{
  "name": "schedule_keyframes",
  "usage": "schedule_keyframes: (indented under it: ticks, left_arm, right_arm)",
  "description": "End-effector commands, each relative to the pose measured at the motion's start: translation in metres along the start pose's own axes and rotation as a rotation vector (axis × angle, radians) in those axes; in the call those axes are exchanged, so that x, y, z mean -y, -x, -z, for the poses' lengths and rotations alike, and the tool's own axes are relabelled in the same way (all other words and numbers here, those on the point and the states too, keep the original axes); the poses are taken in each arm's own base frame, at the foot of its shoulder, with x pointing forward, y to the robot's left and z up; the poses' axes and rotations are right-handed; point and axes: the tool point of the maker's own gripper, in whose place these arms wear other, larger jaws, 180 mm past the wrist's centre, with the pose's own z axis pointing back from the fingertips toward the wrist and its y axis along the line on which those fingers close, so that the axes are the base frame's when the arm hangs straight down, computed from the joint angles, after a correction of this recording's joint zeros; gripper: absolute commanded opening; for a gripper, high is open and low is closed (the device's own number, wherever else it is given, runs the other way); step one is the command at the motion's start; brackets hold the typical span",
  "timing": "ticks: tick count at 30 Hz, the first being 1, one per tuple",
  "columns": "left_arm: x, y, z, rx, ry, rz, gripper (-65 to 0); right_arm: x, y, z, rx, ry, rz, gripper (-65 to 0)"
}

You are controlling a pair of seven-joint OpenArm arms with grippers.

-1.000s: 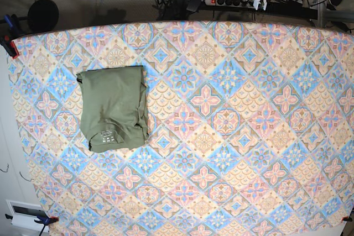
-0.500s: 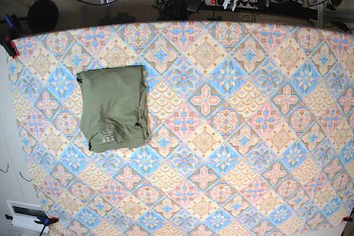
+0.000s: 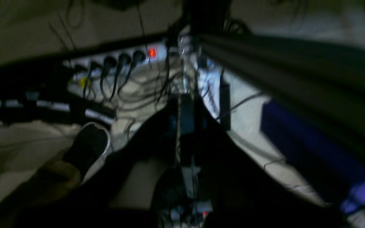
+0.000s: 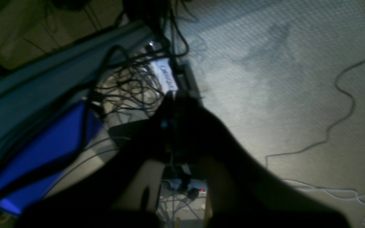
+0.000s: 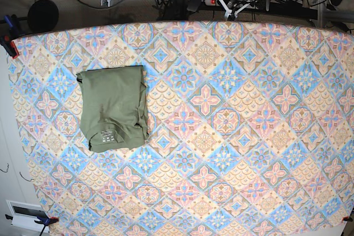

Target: Layout the t-shirt on the table in an organized manner, then fold the t-shirt properly

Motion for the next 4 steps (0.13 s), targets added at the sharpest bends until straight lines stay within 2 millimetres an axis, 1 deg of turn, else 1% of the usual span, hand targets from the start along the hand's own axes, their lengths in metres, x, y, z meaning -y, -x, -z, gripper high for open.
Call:
schedule_keyframes:
  ticks: [1,2,4]
  left_arm:
    - [0.004,0.002,0.000,0.002,0.011,-0.008,-64.9]
    - [0.010,0.000,0.001,0.006,0.020,-0.012,-64.9]
    - [0.016,-0.002,0.003,0.012,0.029,-0.015,-64.9]
  right_arm:
    - [-0.002,-0.005,0.000,0.013,-0.010,0.002,-64.8]
    - [-0.002,-0.006,0.001,0.015,-0.011,0.002,-64.8]
    - [-0.003,-0.010,0.001,0.022,-0.011,0.002,-64.8]
